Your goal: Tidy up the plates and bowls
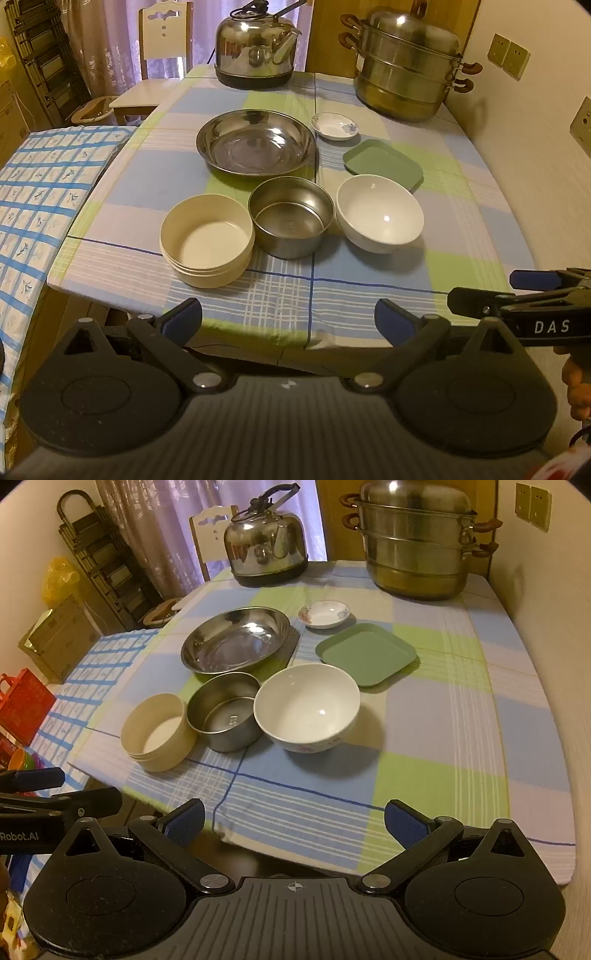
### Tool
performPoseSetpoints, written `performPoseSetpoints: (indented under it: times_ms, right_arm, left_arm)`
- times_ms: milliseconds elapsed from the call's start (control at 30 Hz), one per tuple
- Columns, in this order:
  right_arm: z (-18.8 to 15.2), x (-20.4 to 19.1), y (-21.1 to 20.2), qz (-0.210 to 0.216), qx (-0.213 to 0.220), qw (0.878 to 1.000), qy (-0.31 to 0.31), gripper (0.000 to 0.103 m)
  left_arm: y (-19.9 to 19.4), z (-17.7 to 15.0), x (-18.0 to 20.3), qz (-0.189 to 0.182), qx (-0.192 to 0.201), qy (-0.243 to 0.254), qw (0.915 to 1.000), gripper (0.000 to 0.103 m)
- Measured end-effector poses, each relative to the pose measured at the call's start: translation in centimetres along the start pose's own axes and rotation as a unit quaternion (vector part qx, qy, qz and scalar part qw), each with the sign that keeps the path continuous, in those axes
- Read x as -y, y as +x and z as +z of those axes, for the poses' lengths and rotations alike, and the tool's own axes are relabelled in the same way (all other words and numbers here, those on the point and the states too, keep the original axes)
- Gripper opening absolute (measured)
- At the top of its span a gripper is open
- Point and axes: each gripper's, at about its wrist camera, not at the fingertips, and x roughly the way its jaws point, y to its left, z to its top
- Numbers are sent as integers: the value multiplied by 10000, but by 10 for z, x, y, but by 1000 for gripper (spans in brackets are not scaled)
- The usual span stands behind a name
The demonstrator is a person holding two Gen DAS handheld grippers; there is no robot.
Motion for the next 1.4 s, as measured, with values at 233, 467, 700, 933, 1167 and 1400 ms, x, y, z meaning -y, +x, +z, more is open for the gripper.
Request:
performPoseSetpoints:
  times_ms: [233, 467, 700, 933, 1167, 1400]
  right_arm:
    - [0, 1, -1, 29, -8, 10000, 14, 103]
    - [0, 1, -2, 29, -3, 10000, 15, 103]
    - [0, 2, -2, 33, 1, 10000, 13, 103]
    - [0, 2, -2, 33, -7, 10000, 19, 103]
    - [1, 2, -2, 34, -3, 10000, 19, 103]
    - [1, 3, -2, 37, -1, 10000, 17, 103]
  left_arm:
    - [0, 0, 0, 9, -7, -4, 10000, 100]
    - [0, -3, -1, 21, -24, -17, 10000, 100]
    - [2, -1, 0, 25, -49, -51, 10000, 100]
    - [2, -1, 0, 25, -53, -55, 10000, 100]
    - [2, -1, -1, 19, -52, -51, 10000, 100]
    - [2, -1, 0, 24, -58, -55, 10000, 100]
